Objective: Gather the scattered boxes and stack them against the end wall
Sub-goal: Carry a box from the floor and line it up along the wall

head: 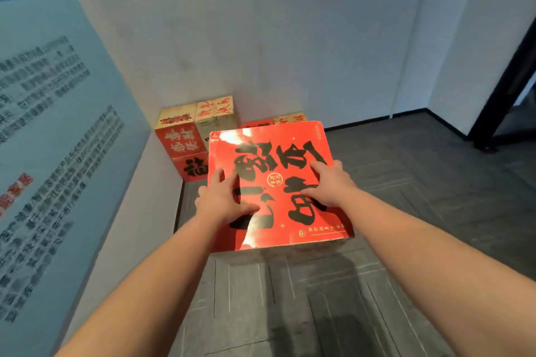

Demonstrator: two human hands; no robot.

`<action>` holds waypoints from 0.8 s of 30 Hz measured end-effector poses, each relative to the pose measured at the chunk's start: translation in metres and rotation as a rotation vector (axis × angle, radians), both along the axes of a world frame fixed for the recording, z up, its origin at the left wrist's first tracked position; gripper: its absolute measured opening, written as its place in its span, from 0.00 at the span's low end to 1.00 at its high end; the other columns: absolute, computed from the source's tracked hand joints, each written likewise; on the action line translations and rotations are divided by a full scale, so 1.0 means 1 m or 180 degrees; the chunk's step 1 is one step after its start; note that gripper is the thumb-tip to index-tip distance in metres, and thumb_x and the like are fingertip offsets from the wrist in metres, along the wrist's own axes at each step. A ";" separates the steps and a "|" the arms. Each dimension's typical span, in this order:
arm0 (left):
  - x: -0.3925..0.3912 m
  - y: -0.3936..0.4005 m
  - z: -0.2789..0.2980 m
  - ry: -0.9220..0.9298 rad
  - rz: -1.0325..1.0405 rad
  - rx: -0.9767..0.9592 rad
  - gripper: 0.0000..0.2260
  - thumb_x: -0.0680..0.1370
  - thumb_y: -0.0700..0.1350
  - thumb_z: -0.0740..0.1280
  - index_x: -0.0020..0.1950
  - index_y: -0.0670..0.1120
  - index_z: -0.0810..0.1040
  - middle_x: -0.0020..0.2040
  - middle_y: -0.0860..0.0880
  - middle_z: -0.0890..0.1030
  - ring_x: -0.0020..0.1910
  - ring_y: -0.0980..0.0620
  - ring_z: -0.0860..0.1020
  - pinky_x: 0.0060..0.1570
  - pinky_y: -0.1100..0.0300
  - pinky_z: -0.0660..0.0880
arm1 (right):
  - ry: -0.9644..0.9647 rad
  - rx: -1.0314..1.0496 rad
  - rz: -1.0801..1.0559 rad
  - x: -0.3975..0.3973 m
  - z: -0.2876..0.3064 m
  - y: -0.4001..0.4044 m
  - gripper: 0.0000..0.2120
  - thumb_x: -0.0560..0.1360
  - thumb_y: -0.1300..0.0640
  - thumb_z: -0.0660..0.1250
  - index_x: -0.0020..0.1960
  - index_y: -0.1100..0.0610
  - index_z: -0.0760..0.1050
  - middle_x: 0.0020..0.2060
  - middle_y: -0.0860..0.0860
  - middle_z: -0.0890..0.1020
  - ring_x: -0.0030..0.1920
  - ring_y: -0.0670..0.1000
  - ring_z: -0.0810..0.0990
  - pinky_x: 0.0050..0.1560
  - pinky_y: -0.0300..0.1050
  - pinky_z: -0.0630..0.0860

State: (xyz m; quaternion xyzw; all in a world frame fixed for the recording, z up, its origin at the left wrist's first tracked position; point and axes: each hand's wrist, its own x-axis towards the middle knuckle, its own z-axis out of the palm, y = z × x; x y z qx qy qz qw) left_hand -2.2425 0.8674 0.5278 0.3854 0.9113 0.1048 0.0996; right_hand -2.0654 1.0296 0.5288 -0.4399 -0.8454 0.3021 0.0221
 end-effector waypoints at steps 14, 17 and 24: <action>-0.214 0.294 -0.011 -0.0205 -0.0190 0.0096 0.42 0.63 0.68 0.73 0.73 0.58 0.63 0.75 0.49 0.57 0.69 0.38 0.64 0.66 0.43 0.66 | -0.0186 0.0059 -0.0117 -0.202 0.006 0.287 0.32 0.72 0.43 0.72 0.71 0.49 0.65 0.66 0.58 0.64 0.64 0.63 0.71 0.65 0.56 0.70; -0.269 0.371 -0.021 -0.0258 -0.0399 0.0034 0.43 0.63 0.68 0.72 0.74 0.57 0.62 0.76 0.48 0.55 0.70 0.37 0.64 0.66 0.42 0.66 | -0.0240 0.0027 -0.0299 -0.246 0.000 0.350 0.32 0.72 0.43 0.71 0.72 0.50 0.64 0.66 0.58 0.64 0.64 0.63 0.71 0.66 0.57 0.70; -0.385 0.536 -0.026 -0.0279 -0.0704 -0.0049 0.45 0.62 0.71 0.71 0.74 0.56 0.62 0.75 0.48 0.57 0.70 0.38 0.64 0.67 0.42 0.65 | -0.0278 0.0005 -0.0580 -0.347 0.000 0.495 0.33 0.72 0.43 0.71 0.73 0.48 0.63 0.67 0.58 0.64 0.65 0.63 0.70 0.66 0.56 0.69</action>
